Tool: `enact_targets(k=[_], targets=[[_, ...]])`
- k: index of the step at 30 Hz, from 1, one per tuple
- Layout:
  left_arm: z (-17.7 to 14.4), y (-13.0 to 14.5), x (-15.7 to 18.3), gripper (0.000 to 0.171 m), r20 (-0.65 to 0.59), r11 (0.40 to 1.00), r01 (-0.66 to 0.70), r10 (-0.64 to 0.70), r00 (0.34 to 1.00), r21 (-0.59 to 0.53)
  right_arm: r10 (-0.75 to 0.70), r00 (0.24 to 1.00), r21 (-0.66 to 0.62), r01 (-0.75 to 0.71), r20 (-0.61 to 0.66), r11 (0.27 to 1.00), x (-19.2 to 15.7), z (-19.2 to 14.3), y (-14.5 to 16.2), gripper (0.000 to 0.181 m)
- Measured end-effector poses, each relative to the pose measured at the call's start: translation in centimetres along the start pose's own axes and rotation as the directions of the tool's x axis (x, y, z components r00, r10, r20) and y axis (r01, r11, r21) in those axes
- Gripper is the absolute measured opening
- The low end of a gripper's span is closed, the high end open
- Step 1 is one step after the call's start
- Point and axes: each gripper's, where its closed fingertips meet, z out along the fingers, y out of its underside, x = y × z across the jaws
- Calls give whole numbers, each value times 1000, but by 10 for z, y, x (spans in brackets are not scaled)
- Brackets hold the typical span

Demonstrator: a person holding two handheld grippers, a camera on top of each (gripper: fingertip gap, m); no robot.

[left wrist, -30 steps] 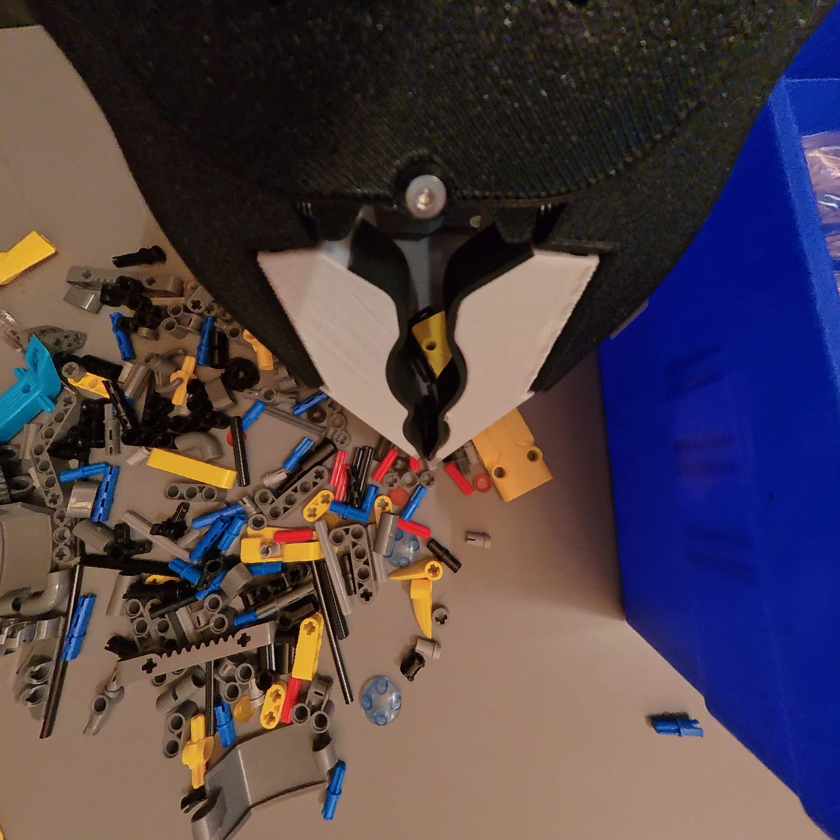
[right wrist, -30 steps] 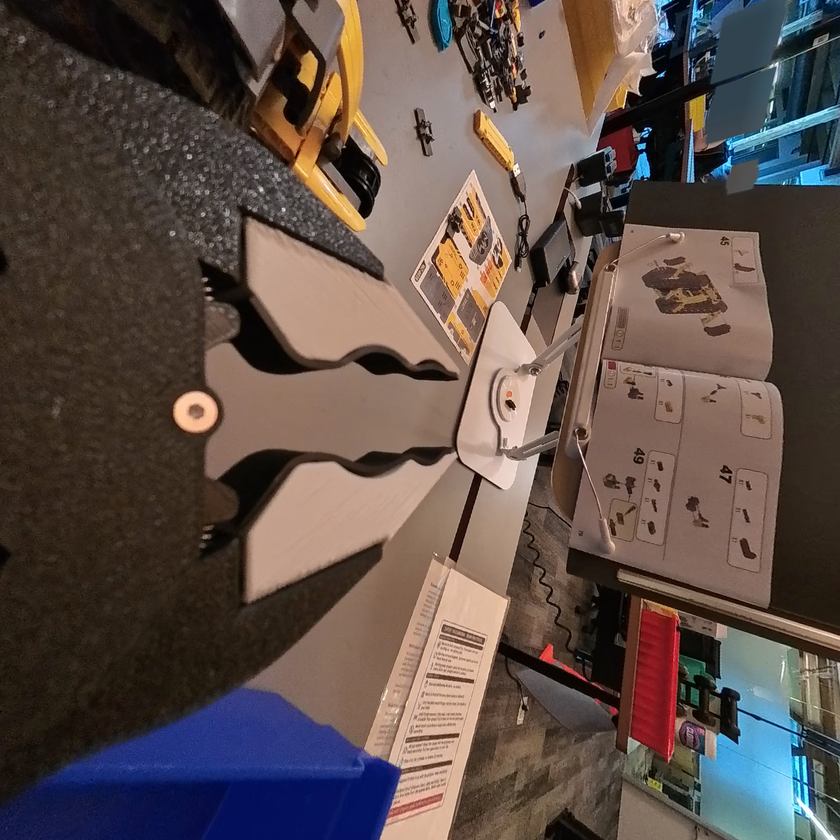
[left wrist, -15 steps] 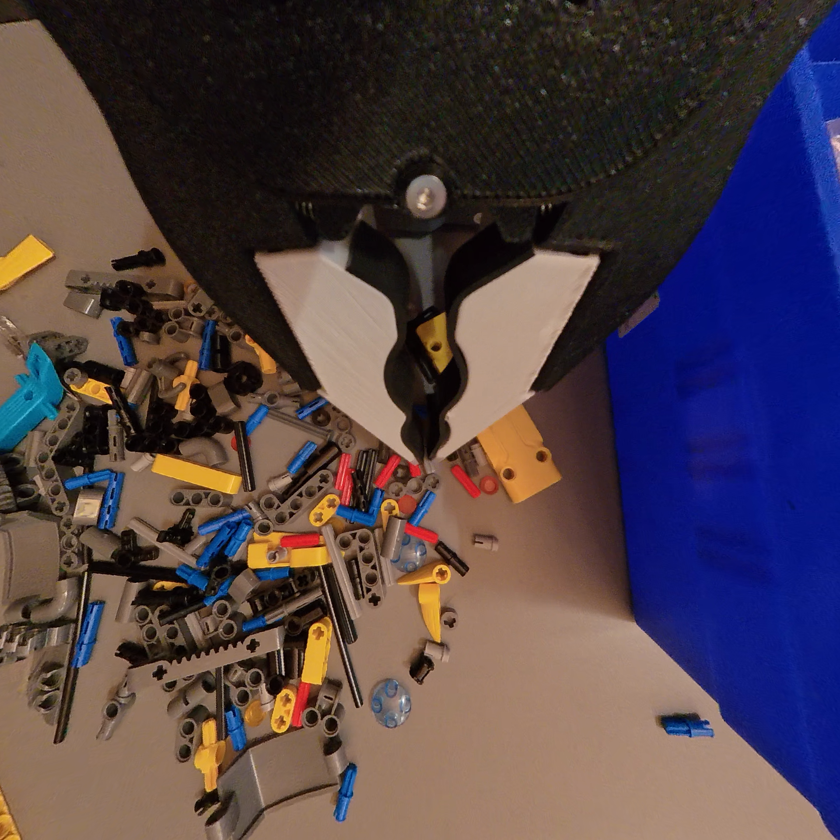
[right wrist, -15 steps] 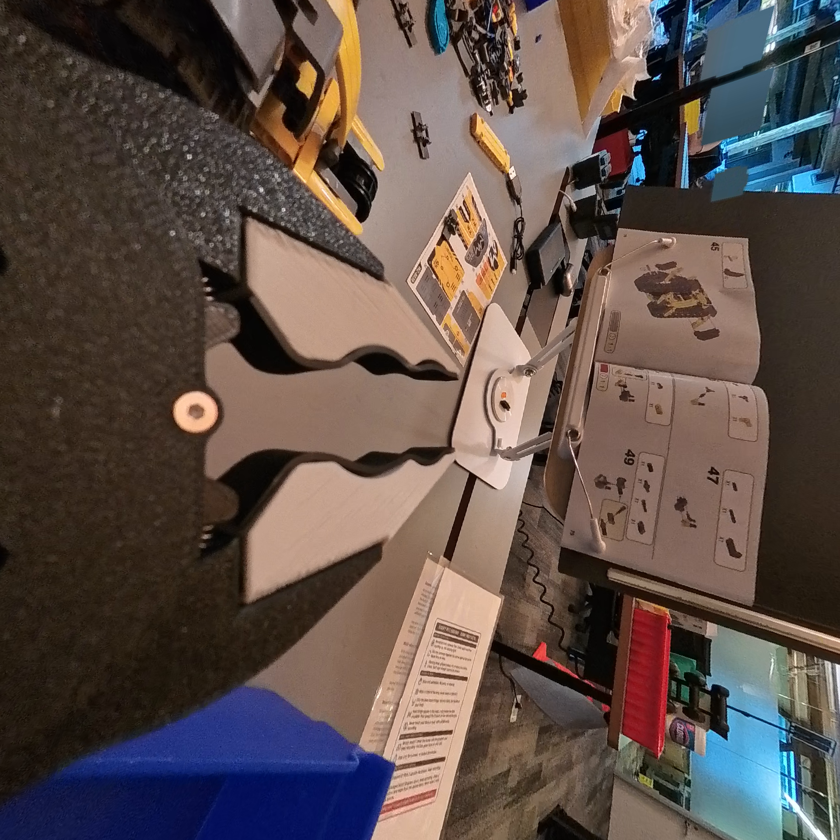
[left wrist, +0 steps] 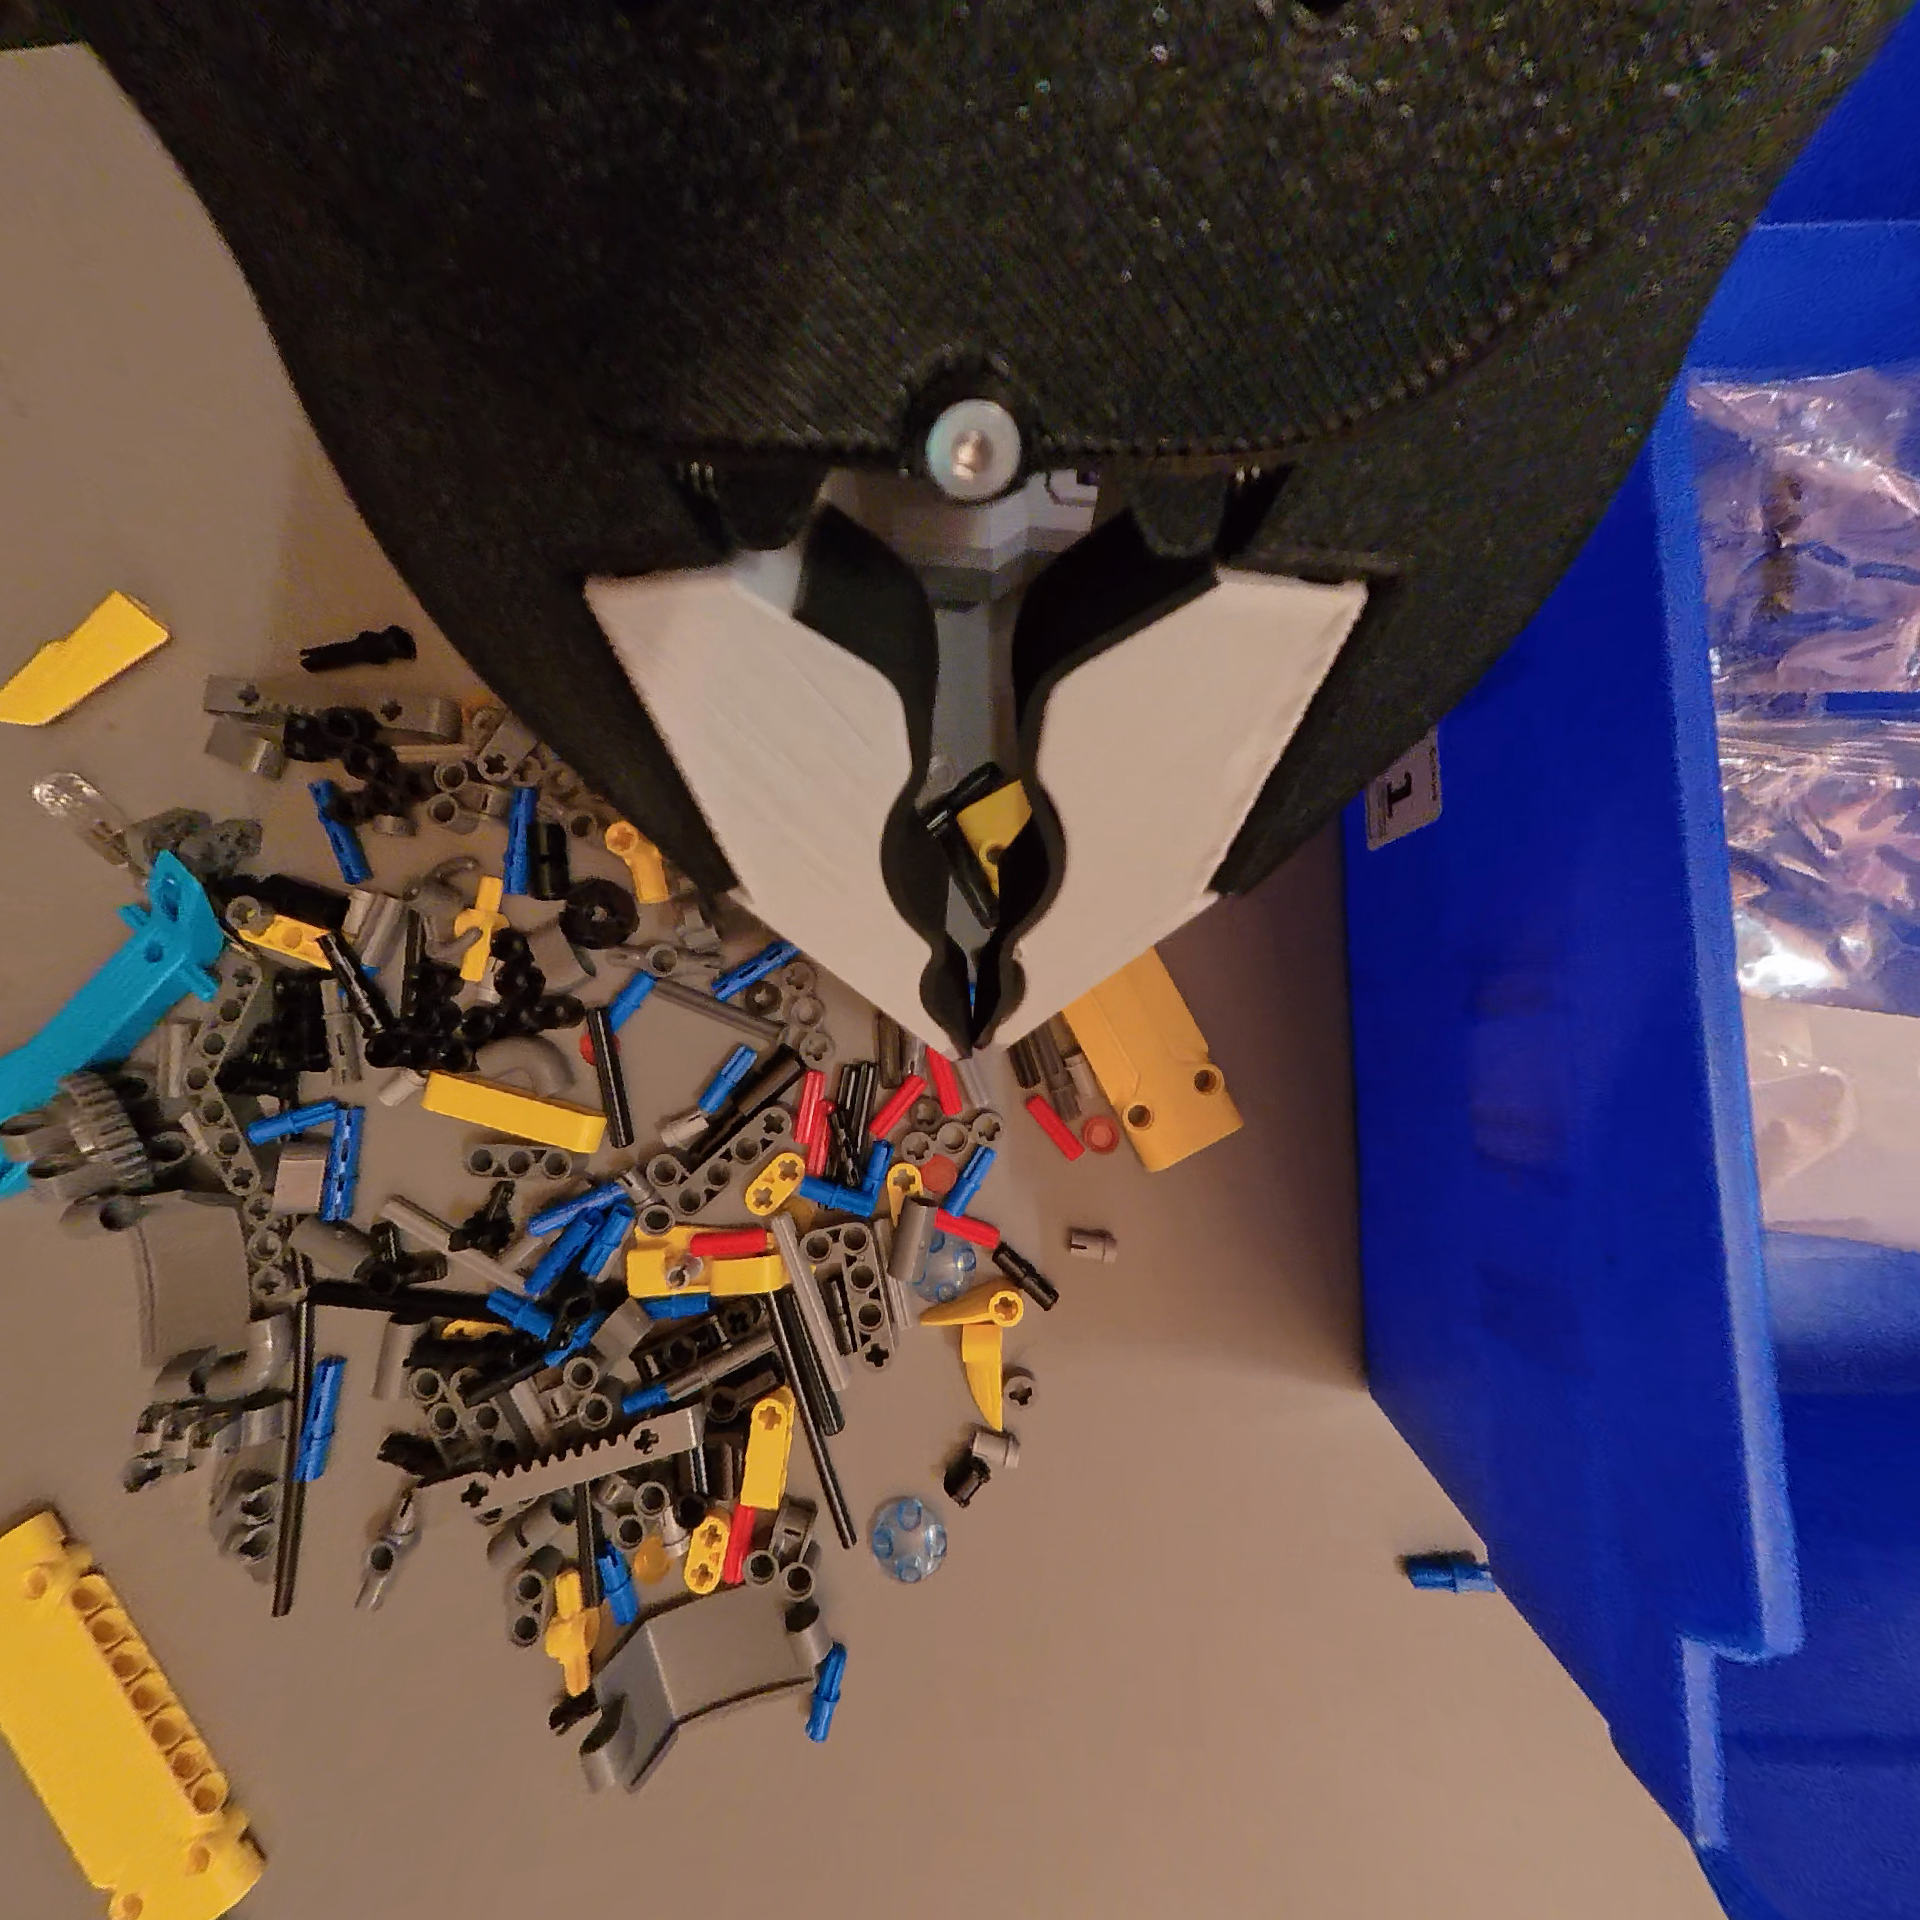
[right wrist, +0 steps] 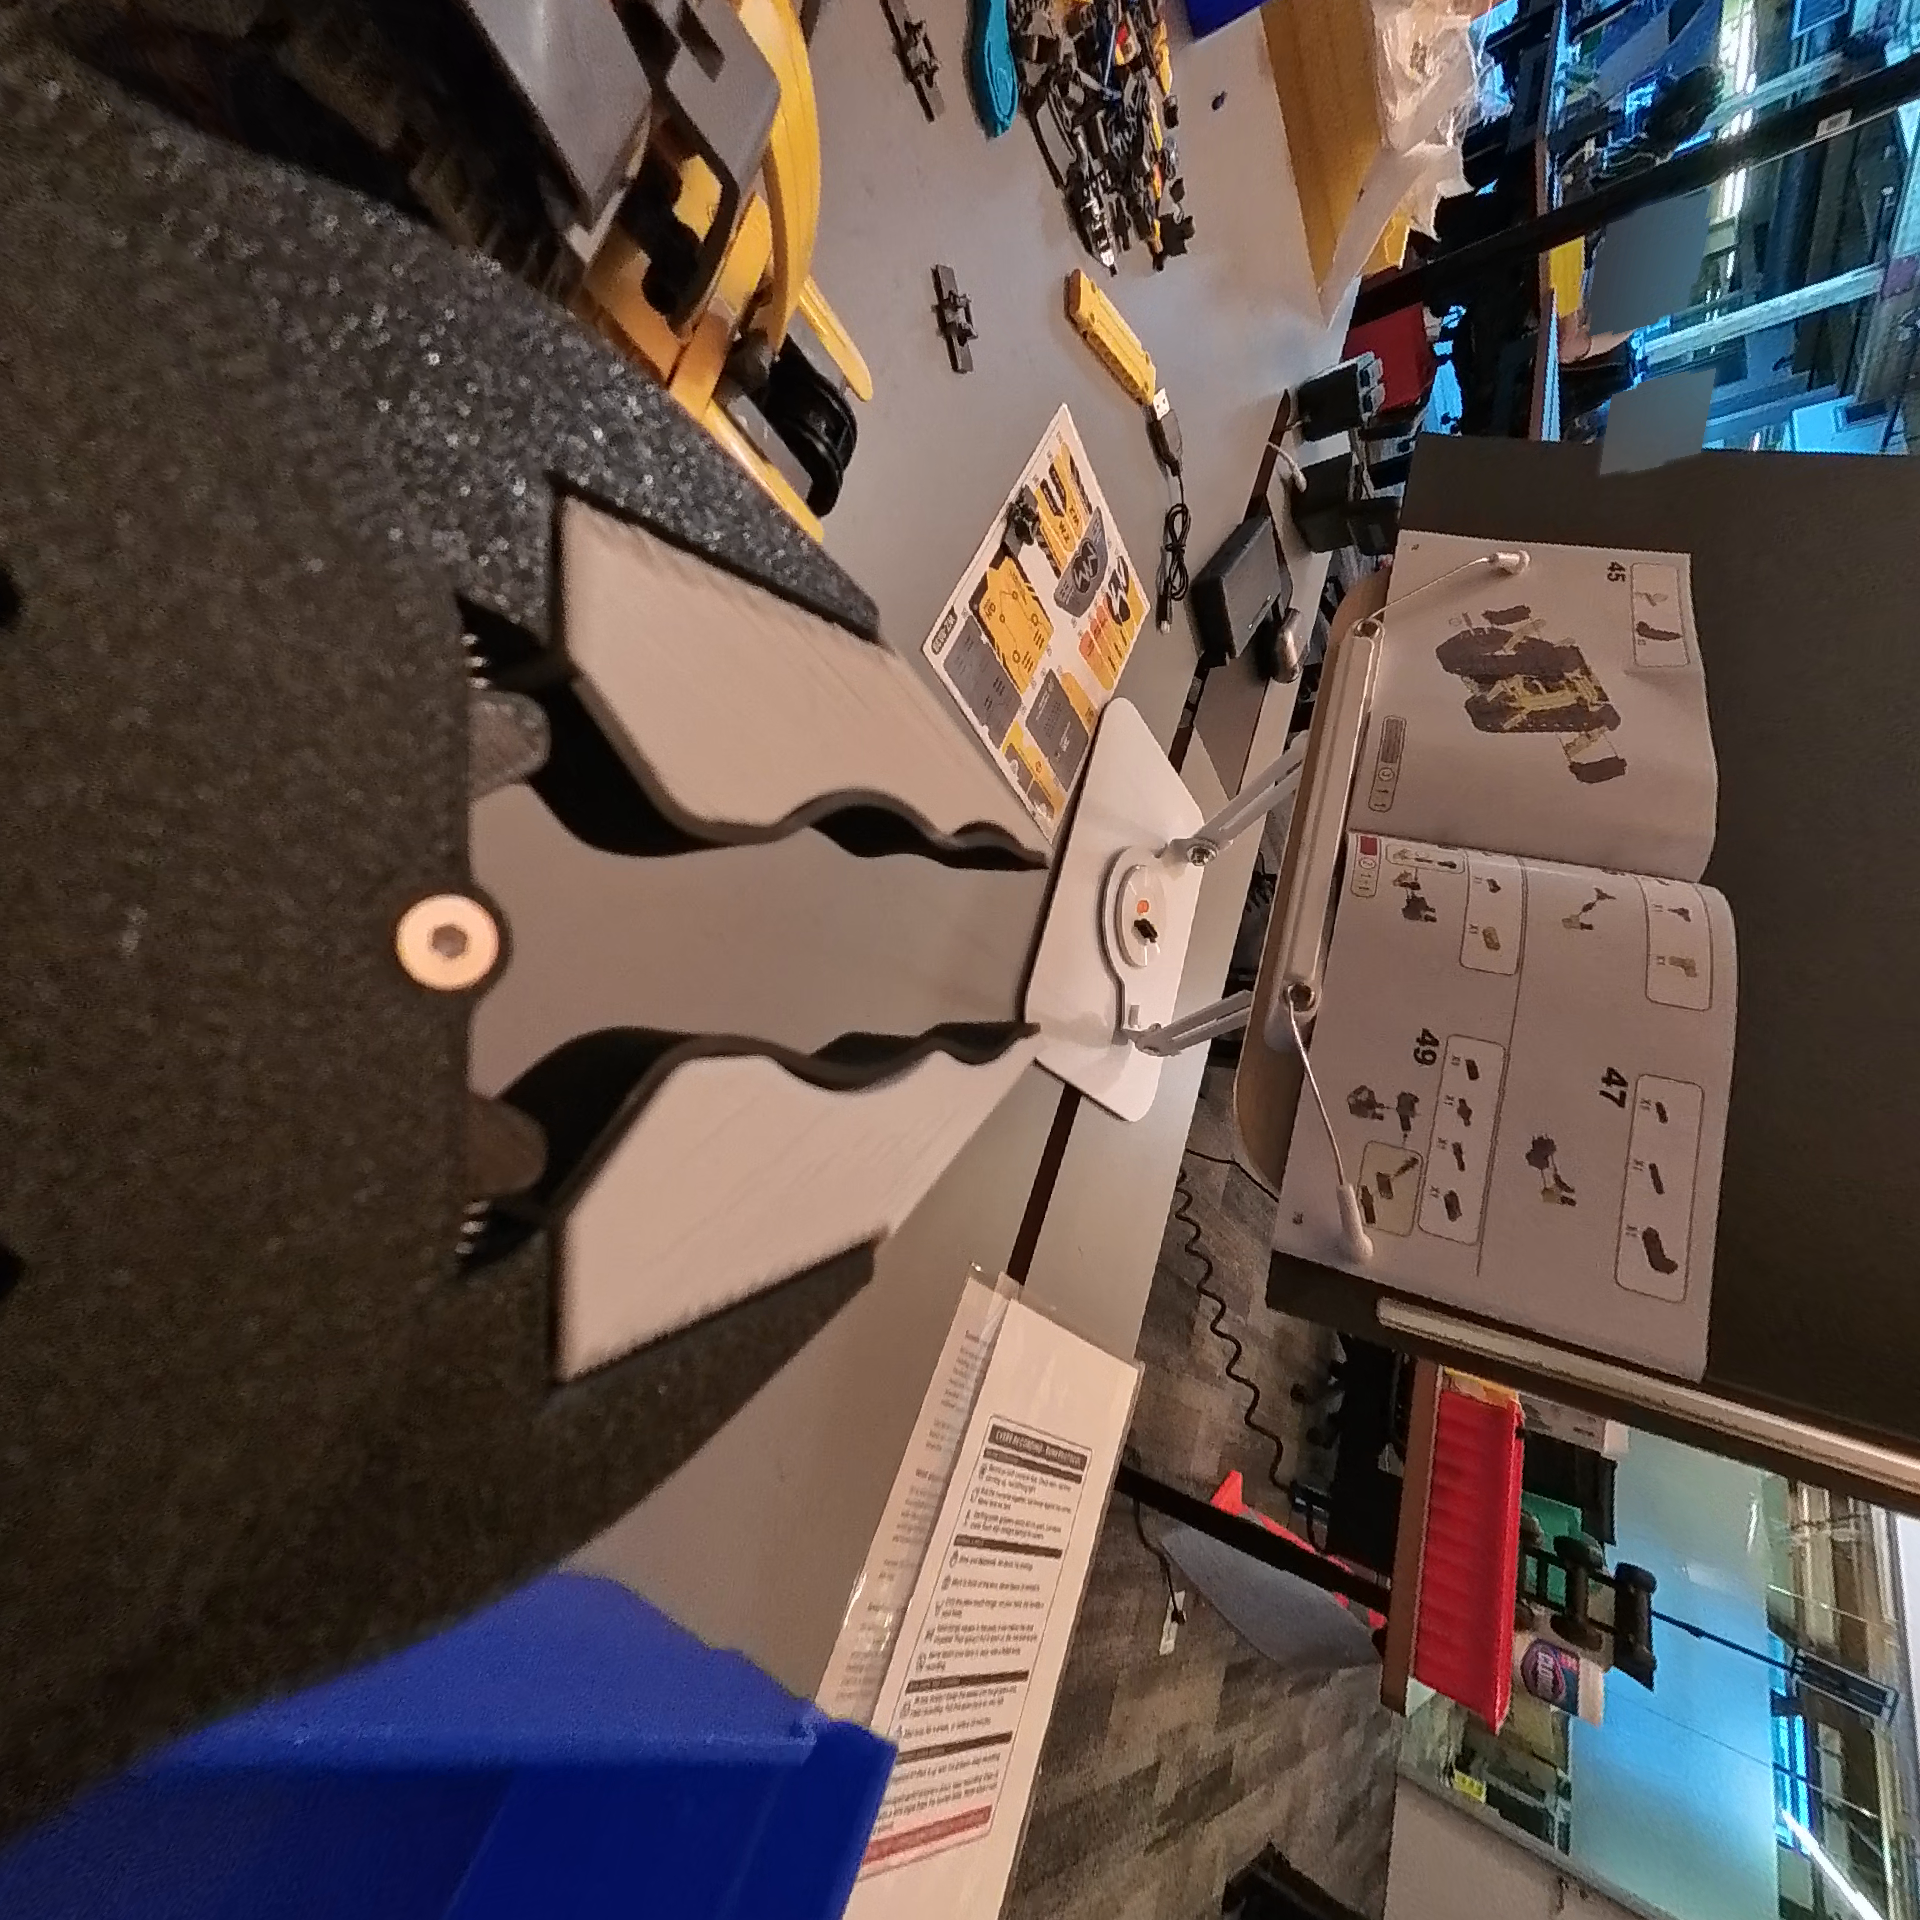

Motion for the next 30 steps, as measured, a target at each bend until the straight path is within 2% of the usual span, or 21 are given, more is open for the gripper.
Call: enact_targets(k=[3, 7, 12, 30], targets=[[7, 4, -3, 0, 9, 1000, -5, 5, 1000, -28, -10, 1000, 1, 10, 4, 1000, -3, 0, -1, 28], [13, -2, -3, 0, -7, 1000, 11, -11, 1000, 4, -30, 1000, 3, 30, -4, 1000, -4, -1, -3, 28], [16, 0, -3, 8, -1, 1000, 9, -9, 1000, -19, -25, 1000, 13, 25, -3, 1000, -4, -2, -5, 28], [21, 5, 0, 1, -3, 998, -1, 1, 1000, -58, -31, 1000, 14, 31, -3, 999, -4, -2, -6, 28]])
